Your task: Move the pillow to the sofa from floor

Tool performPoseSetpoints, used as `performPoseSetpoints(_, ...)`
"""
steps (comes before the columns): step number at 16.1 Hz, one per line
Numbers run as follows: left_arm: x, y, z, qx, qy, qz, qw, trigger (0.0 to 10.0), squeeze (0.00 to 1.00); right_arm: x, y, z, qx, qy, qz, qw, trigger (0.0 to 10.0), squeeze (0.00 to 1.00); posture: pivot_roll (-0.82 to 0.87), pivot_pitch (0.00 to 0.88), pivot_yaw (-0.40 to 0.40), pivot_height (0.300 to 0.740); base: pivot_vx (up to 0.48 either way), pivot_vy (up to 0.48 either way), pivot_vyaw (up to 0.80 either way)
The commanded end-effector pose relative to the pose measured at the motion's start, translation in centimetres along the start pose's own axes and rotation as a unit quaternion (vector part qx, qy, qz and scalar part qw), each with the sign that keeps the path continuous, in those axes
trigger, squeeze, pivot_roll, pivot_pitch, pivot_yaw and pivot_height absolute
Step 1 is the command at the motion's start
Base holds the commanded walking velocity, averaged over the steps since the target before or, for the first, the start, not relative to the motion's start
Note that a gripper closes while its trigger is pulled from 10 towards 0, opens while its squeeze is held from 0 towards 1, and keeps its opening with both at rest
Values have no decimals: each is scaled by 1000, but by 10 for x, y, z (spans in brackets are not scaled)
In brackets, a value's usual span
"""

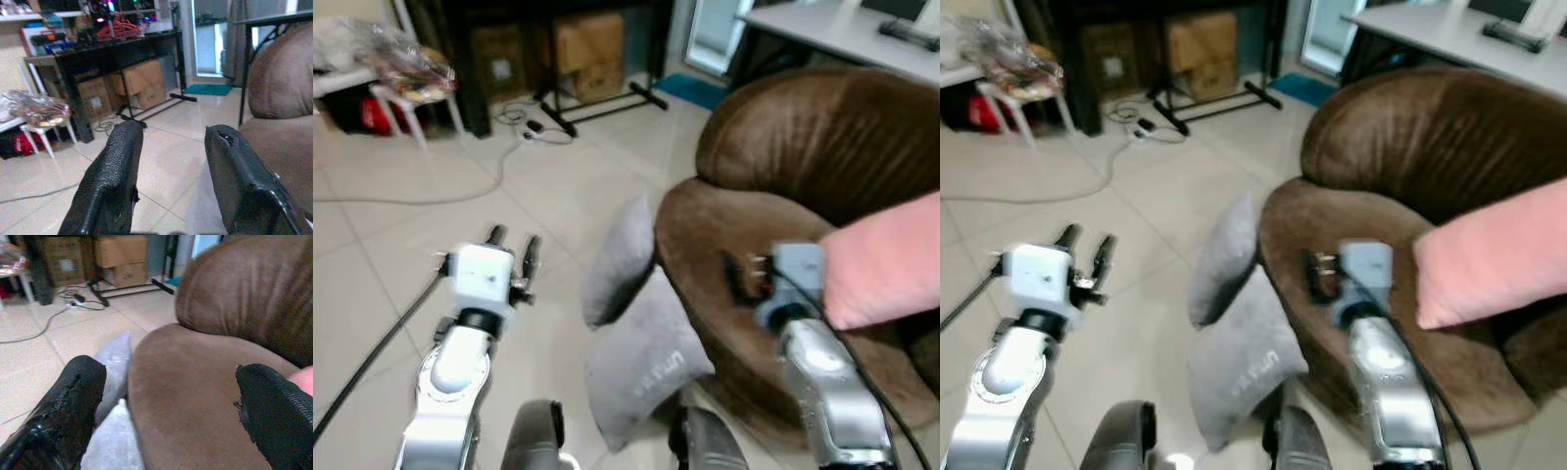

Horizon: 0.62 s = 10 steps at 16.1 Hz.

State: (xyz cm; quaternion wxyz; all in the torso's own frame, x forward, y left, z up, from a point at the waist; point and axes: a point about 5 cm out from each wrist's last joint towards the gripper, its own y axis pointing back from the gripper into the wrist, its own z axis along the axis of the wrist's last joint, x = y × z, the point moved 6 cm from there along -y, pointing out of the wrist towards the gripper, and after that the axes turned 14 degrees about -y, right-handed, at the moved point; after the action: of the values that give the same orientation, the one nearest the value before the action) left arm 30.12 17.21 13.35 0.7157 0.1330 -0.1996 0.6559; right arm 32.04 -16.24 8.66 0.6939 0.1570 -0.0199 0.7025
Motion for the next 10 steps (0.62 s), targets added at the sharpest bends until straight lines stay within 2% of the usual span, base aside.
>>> performPoseSetpoints(1, 7, 1, 0, 1, -5, 9, 1000, 10000, 0, 10, -1, 1, -1, -12, 15, 1000, 10000, 0, 59, 0, -69, 610, 296, 0, -513)
performPoseSetpoints(3, 7, 0, 0, 0, -4, 8, 1000, 10000, 0, 8, -2, 2, -2, 2, 8, 1000, 10000, 0, 58, 0, -68, 610, 294, 0, -519)
performPoseSetpoints(10, 8, -1, -1, 2, -5, 10, 1000, 10000, 0, 11, -4, 4, -7, 6, 13, 1000, 10000, 0, 61, 0, -69, 610, 290, 0, 0)
